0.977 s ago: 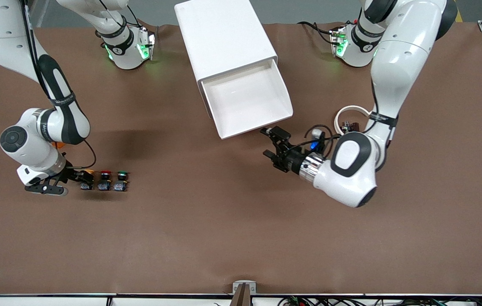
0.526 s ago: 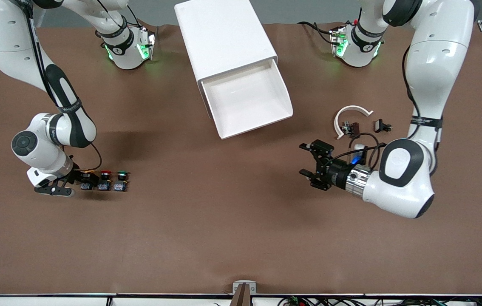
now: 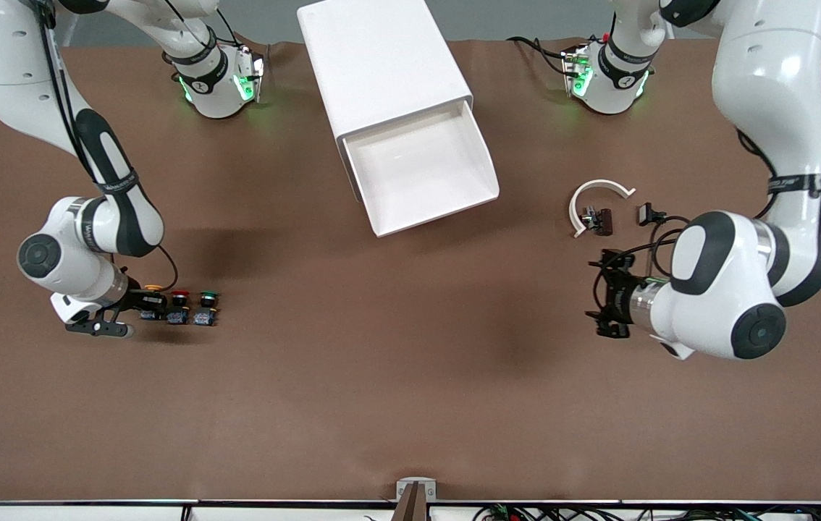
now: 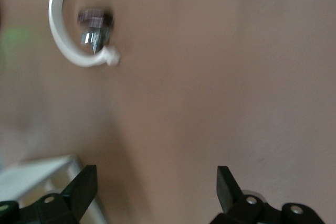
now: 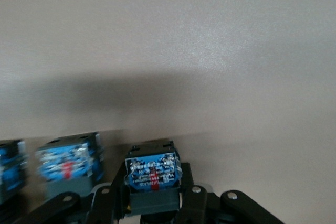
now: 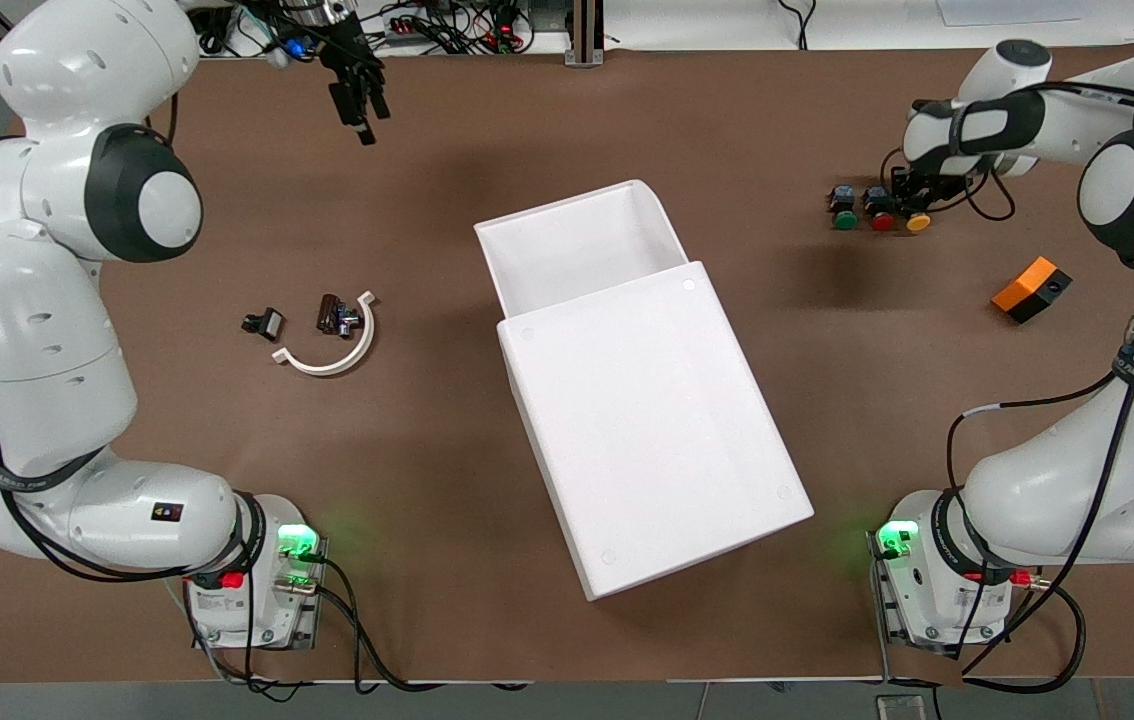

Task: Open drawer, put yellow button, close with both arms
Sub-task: 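Lift the yellow button and carry it toward the open drawer, then lower the yellow button into the drawer and open the right gripper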

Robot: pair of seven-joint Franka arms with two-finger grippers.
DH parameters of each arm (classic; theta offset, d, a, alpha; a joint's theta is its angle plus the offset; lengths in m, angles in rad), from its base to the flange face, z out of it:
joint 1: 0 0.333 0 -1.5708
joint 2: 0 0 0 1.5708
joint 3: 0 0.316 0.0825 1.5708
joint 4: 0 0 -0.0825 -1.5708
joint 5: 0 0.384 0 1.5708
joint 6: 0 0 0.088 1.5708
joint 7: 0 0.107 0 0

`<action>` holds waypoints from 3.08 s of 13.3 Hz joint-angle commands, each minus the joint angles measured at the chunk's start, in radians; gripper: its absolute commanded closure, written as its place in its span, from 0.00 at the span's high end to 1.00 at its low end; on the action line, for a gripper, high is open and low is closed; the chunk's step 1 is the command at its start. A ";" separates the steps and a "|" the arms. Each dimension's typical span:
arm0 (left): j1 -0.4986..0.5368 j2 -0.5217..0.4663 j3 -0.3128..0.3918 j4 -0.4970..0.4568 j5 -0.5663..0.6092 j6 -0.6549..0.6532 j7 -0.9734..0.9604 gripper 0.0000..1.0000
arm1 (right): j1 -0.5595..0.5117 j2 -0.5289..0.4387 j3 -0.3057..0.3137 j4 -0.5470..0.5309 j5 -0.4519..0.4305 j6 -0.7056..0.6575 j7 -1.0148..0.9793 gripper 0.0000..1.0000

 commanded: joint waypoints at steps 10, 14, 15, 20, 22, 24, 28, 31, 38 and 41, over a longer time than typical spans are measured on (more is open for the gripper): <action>0.072 -0.264 -0.004 -0.082 0.174 0.050 1.034 1.00 | 0.423 -0.367 0.011 0.231 0.136 -0.723 0.759 0.00; 0.092 -0.373 -0.004 -0.172 0.181 0.059 1.284 1.00 | 0.642 -0.371 0.011 0.302 0.188 -0.712 1.112 0.00; 0.113 -0.394 -0.006 -0.197 0.177 0.062 1.334 1.00 | 0.694 -0.369 0.011 0.323 0.188 -0.709 1.188 0.00; 0.136 -0.544 -0.006 -0.414 0.172 0.192 1.491 1.00 | 0.882 -0.352 0.008 0.349 0.165 -0.603 1.441 0.00; 0.148 -0.565 -0.006 -0.471 0.170 0.231 1.531 1.00 | 0.939 -0.317 0.008 0.349 0.107 -0.550 1.522 0.00; 0.151 -0.577 -0.006 -0.513 0.170 0.277 1.589 1.00 | 0.977 -0.274 0.008 0.349 0.091 -0.495 1.576 0.00; 0.148 -0.591 -0.058 -0.623 0.166 0.405 1.594 1.00 | 1.031 -0.199 0.008 0.382 0.029 -0.485 1.647 0.00; 0.145 -0.595 -0.098 -0.683 0.164 0.510 1.593 1.00 | 1.048 -0.173 0.008 0.383 0.007 -0.485 1.653 0.00; 0.148 -0.568 -0.113 -0.731 0.164 0.546 1.554 1.00 | 1.040 -0.144 0.007 0.428 -0.001 -0.491 1.652 1.00; 0.145 -0.574 -0.115 -0.743 0.164 0.538 1.545 1.00 | 1.014 -0.144 0.002 0.473 0.005 -0.503 1.626 1.00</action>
